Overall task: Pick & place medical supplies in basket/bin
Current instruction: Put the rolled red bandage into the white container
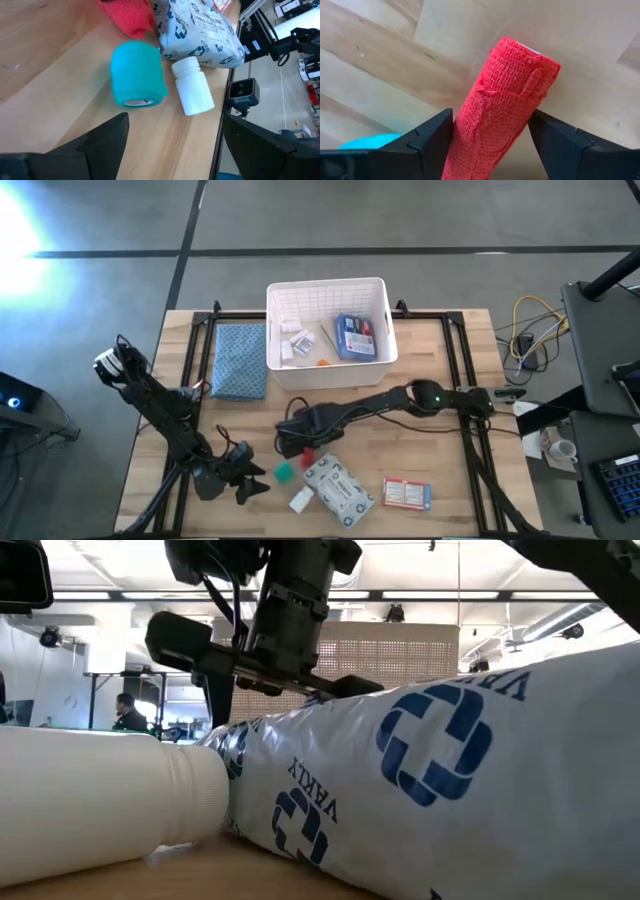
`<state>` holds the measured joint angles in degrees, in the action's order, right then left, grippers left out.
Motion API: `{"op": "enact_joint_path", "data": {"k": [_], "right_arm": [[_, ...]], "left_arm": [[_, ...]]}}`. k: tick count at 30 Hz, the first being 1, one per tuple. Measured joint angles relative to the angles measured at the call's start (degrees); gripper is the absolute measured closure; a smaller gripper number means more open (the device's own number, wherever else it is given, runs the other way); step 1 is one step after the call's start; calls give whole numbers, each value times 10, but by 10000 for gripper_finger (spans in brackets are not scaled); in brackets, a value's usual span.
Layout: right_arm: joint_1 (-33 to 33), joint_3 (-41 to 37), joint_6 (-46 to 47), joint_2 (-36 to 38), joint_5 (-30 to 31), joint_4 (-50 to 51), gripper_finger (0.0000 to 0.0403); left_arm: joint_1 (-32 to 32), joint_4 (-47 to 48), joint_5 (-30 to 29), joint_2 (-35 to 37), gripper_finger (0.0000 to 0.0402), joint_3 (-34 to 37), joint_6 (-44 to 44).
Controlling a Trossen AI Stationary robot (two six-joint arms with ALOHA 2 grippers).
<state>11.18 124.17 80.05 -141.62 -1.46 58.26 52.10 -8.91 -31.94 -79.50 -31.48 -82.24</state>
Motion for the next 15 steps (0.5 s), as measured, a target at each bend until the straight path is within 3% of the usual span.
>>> {"op": "enact_joint_path", "data": {"k": [9, 15], "right_arm": [[-4, 7, -43, 3, 3, -1, 218], [-1, 40, -72, 44, 67, -1, 284]], "left_arm": [[0, 7, 0, 0, 100, 0, 0], [0, 32, 0, 0, 100, 0, 0]]}}
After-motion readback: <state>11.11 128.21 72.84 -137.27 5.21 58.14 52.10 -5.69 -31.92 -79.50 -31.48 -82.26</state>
